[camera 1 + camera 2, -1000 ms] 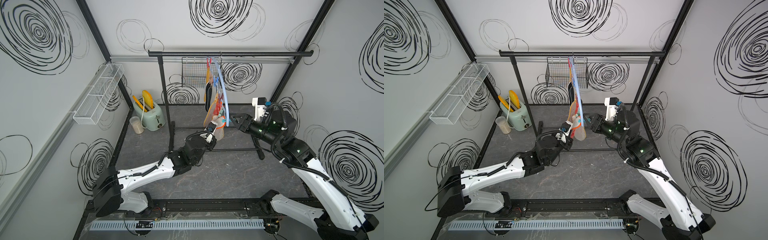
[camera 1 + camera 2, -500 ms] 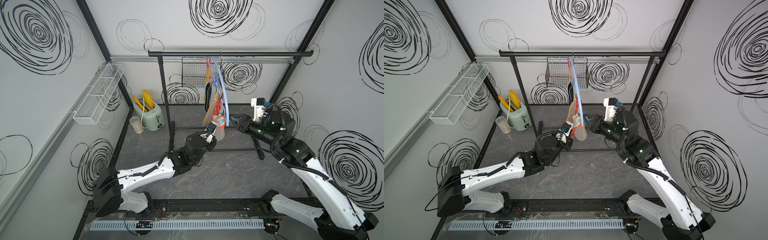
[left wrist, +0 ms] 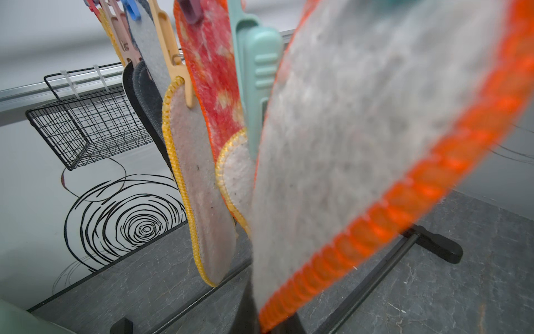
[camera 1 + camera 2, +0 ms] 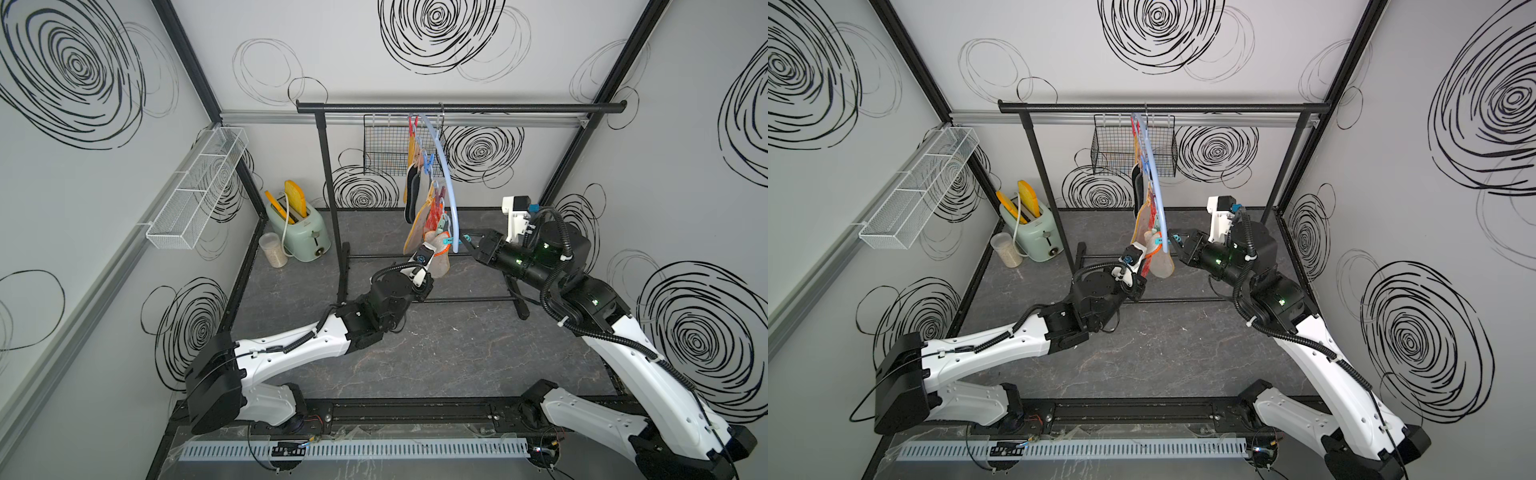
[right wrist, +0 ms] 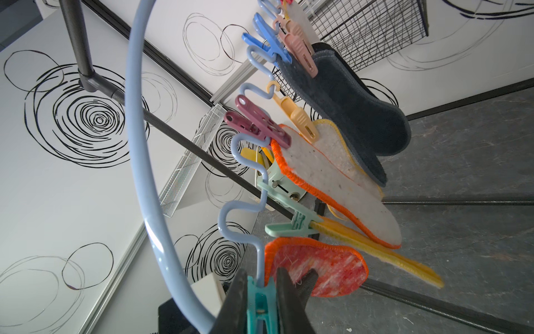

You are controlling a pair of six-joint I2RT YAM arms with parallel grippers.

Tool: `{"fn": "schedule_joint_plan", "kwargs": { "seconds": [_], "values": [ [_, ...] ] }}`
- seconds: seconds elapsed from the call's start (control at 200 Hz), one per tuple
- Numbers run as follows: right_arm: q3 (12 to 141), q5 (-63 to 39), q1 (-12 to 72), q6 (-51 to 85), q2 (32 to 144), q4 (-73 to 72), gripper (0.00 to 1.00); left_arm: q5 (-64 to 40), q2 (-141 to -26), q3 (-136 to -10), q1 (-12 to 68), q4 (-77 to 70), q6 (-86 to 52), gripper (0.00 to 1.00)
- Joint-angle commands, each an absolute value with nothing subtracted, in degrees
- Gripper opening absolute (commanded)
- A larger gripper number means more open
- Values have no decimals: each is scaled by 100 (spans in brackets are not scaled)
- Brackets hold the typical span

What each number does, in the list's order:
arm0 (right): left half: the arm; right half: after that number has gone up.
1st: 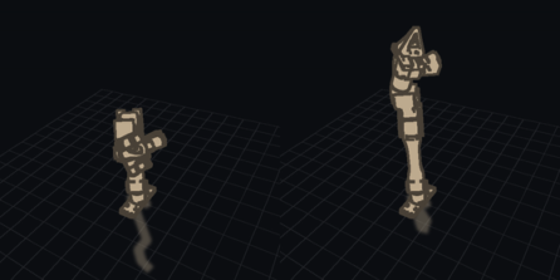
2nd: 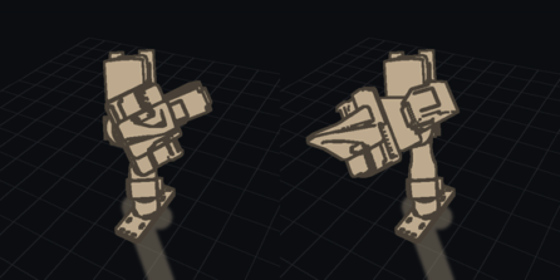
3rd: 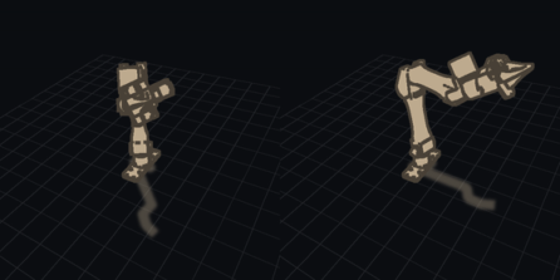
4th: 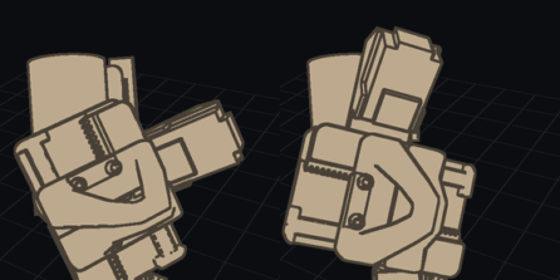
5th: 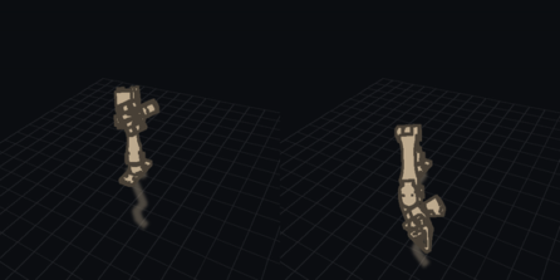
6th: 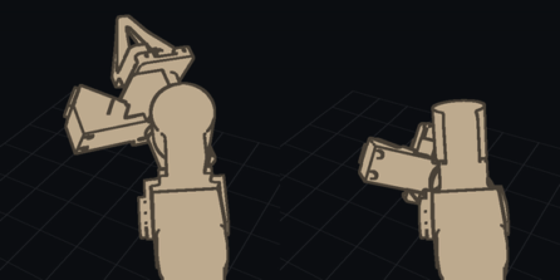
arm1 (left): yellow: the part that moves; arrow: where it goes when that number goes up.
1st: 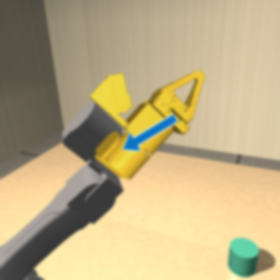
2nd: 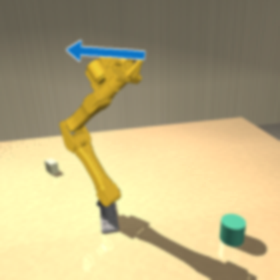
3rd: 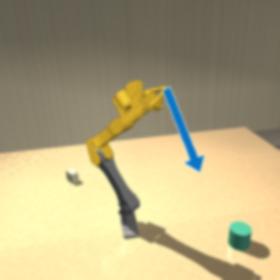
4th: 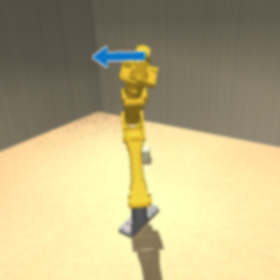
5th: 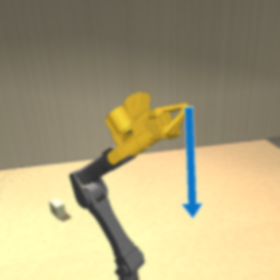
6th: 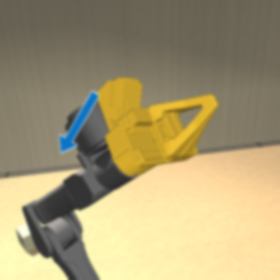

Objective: Take the shoe insoles off the hanger
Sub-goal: Open the clamp at the hanger.

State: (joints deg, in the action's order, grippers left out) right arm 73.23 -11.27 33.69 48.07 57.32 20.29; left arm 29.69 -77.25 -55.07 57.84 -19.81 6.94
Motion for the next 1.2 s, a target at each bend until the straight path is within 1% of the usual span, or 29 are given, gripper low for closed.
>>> {"fn": "schedule_joint_plan", "kwargs": {
  "seconds": [0.0,0.335,0.615,0.63,0.655,0.74,0.815,0.91,0.99,1.06,1.151,1.196],
  "values": [
    [7317,-1012,3414,4906,5687,1916,17,3057,-7738,-5665,5827,-2281,793,2],
    [7328,-969,3410,4863,5673,1881,16,3215,-7674,-5256,5755,-2312,529,2],
    [7299,-949,3404,4808,5643,1854,18,3038,-7120,-4562,5449,-2235,-39,2],
    [7300,-949,3405,4808,5636,1847,18,3033,-7101,-4523,5449,-2220,-64,6],
    [7288,-949,3402,4801,5634,1837,18,3028,-7070,-4458,5443,-2192,-120,7],
    [7269,-967,3403,4790,5616,1807,23,2893,-6984,-4223,5391,-2111,-340,7],
    [7227,-997,3408,4787,5604,1755,31,2805,-6929,-3970,5345,-2169,-475,8],
    [7182,-1043,3402,4796,5577,1685,37,2732,-6876,-3750,5281,-2220,-624,8],
    [7173,-1061,3403,4784,5560,1666,45,2657,-6847,-3620,5265,-2228,-724,8],
    [7158,-1081,3401,4772,5531,1651,48,2587,-6847,-3523,5246,-2211,-832,8],
    [7121,-1064,3404,4769,5456,1590,56,2530,-6875,-3409,5238,-2162,-960,7],
    [7109,-1040,3408,4766,5430,1580,58,2493,-6895,-3372,5234,-2133,-1027,7]
  ]
}}
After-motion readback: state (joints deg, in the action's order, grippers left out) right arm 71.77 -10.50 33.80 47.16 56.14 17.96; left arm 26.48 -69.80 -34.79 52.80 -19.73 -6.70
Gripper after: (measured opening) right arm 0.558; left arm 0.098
